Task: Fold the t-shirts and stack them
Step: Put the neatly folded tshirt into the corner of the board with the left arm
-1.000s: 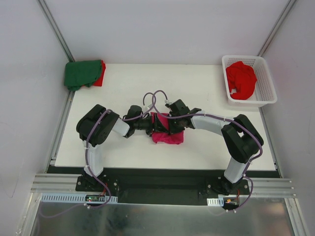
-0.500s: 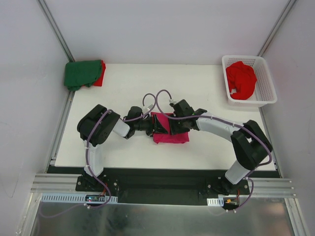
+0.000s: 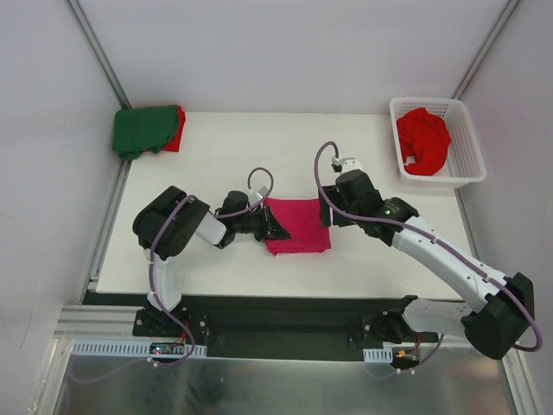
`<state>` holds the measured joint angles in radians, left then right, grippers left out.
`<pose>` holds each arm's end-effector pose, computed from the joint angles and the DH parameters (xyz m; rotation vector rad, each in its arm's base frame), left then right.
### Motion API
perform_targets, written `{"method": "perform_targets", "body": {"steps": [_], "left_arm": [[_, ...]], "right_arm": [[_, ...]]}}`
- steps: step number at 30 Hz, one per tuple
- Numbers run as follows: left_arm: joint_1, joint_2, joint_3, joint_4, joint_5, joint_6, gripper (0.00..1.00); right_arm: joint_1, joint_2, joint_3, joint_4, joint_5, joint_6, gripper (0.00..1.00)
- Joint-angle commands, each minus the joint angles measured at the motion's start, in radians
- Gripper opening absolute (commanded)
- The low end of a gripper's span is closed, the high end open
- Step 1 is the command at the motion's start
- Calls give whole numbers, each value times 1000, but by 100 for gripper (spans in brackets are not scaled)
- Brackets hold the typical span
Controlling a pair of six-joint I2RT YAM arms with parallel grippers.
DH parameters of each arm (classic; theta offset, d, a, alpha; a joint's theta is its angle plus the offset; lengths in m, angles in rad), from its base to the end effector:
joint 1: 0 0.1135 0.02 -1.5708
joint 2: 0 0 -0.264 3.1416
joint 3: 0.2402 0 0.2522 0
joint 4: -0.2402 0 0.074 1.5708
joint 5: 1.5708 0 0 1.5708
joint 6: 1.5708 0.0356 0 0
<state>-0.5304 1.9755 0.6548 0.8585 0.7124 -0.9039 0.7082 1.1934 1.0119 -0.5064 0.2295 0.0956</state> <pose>0.2755 -0.1886 0.0887 0.0917 2.3129 -1.5503 0.2016 0.1620 0.3047 -0.5591 2.1724 0.1764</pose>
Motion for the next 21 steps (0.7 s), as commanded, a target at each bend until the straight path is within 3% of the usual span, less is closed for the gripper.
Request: {"method": "perform_targets", "body": {"steps": [1,15,21], "left_arm": [[-14,16,-77,-268,-133,140,0],[-20,-83,-34,-322,-114,151,0],[-29,-109,20,-314,-68,151,0]], "right_arm": [[-3,-3,-7,-72,62,9,76],[-3,-9,-52,-53,70,26,100],[-3,6,-64,-54,67,33,96]]}}
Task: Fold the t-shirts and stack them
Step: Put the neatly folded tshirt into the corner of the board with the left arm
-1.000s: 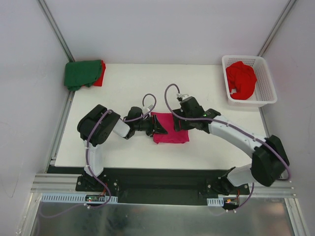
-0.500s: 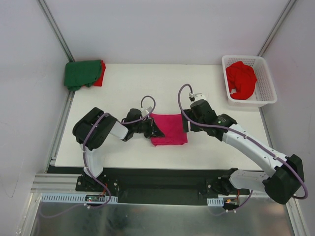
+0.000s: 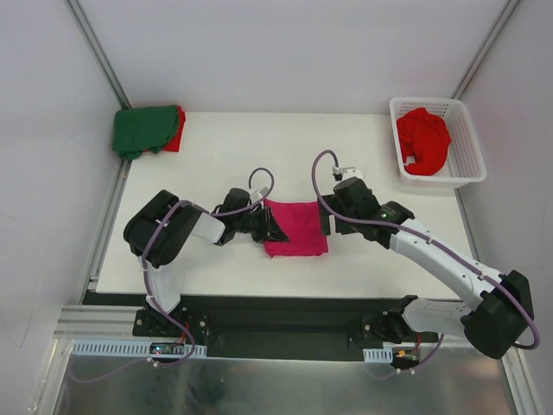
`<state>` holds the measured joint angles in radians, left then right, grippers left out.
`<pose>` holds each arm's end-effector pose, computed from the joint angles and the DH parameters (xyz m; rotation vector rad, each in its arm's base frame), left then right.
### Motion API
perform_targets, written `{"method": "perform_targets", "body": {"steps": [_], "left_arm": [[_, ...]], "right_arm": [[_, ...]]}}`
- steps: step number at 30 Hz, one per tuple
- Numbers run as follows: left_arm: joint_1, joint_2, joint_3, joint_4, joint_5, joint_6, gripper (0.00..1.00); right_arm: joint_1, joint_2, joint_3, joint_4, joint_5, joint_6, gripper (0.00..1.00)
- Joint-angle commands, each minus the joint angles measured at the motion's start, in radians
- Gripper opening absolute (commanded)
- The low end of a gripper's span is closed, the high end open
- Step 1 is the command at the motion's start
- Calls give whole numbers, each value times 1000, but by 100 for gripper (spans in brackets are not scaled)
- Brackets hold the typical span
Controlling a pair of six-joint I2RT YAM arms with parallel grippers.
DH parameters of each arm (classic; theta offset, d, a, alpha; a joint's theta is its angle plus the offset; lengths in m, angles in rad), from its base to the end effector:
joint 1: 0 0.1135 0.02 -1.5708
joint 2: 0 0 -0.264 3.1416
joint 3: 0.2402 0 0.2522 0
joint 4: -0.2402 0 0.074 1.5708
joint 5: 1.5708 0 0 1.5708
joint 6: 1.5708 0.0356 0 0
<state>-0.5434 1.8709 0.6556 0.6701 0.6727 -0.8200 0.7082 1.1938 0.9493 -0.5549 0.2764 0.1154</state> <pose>0.2681 -0.1879 0.1041 0.1329 2.3673 -1.4569 0.1966 0.1555 0.2803 -0.5546 2.2665 0.0817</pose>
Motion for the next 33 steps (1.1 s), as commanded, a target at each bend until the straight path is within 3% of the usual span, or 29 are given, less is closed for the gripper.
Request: {"method": "perform_targets", "body": {"steps": [1,8,23,33], "left_arm": [[-20,-9,30,-125,-16,65,0],[-21,-15,162,-118,77,76,0],[-12,-134,441,-385,87,235,0],[138,-102,607,-440,168,274,0]], "right_arm": [[-4,7,-4,-2,20,16,96],[-4,10,-33,12,14,30,96],[-3,18,-96,41,-6,50,96],[-3,12,-129,52,-13,61,96]]}}
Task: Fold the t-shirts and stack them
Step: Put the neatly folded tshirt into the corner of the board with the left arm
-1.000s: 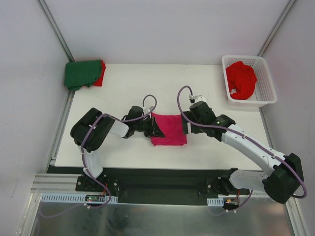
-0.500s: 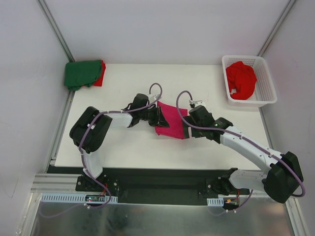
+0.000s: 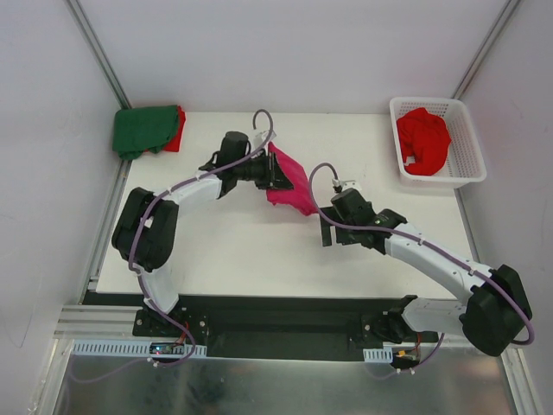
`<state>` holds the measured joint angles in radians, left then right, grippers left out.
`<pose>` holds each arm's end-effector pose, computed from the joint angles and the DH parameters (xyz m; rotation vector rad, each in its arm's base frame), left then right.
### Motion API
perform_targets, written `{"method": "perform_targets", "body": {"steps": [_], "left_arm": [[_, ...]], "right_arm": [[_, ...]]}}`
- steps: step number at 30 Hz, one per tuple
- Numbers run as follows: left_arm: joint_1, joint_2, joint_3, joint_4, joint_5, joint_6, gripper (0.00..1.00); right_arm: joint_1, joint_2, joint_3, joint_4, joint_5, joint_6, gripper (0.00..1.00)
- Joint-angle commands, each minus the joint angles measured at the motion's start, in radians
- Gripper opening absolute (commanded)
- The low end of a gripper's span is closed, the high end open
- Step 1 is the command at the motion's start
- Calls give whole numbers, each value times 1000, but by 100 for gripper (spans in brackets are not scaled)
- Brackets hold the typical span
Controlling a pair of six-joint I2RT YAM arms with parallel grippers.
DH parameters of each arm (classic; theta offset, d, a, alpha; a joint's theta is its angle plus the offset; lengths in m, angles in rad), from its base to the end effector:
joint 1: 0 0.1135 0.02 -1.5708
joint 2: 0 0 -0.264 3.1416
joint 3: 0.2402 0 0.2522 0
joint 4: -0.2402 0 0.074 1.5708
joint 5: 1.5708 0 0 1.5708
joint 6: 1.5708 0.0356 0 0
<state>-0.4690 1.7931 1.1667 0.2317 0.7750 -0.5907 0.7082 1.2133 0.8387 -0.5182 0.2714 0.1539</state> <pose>0.3488 -0.2047 0.2378 0.4345 2.0913 -1.4203 0.1927 0.1524 0.2427 -0.5495 2.3569 0.0563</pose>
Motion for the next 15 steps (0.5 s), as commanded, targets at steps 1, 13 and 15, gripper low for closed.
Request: {"method": "perform_targets", "body": {"steps": [1,13,15], "left_arm": [[94,-9,131,-18,82,48,0],[335,100,398,-114,162,94,0],[371,117,418,-114,139,97,0]], "right_arm": [[-4,-8,-21,18,-6,24,96],[-3,49,-53,67,-38,30,96],[-3,60,-53,75,-49,29,96]]}}
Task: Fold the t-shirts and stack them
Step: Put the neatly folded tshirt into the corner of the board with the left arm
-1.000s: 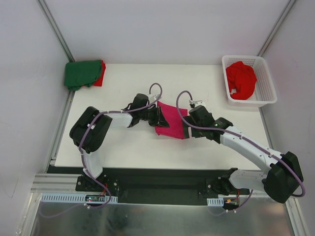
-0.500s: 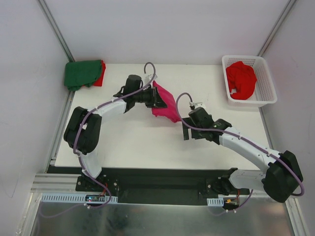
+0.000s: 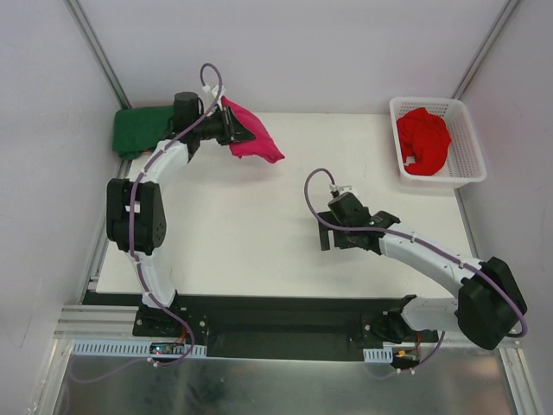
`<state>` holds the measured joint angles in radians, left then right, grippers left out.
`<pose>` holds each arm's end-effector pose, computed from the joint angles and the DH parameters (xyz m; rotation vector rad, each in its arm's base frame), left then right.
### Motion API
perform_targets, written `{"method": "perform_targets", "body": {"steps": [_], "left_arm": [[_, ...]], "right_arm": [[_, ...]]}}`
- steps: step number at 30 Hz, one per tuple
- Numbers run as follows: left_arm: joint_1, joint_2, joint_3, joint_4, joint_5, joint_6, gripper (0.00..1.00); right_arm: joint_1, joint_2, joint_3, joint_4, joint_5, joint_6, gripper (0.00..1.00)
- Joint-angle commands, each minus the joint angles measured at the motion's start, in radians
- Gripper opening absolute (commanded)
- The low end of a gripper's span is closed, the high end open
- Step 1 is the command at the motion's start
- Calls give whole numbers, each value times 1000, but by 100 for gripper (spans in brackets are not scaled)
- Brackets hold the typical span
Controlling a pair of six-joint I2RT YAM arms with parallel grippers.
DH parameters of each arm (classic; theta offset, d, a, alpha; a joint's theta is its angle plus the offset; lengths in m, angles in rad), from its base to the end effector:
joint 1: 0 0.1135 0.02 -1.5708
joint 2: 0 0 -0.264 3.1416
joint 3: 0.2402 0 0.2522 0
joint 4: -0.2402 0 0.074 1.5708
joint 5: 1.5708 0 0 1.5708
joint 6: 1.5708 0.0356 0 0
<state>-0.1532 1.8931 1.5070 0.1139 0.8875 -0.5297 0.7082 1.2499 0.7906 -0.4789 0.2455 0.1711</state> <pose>0.4366 -0.0954 0.3013 0.3045 1.9105 -1.2777 0.1933 0.1541 0.2217 -0.5588 2.4064 0.0683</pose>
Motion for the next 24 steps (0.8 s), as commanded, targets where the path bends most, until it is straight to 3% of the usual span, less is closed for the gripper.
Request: {"method": "perform_targets", "body": {"steps": [1,16,24], "left_arm": [[66,24,99,4,18,39,0],[279,179,409,59,-235,-12,0],[414,254,375,356,-343,-232,0]], "right_arm": [[-4,35,-4,39,-26,10,96],[-33,124,15,40,-63,-7,96],[-56,187,32,34,-89,-21,96]]}}
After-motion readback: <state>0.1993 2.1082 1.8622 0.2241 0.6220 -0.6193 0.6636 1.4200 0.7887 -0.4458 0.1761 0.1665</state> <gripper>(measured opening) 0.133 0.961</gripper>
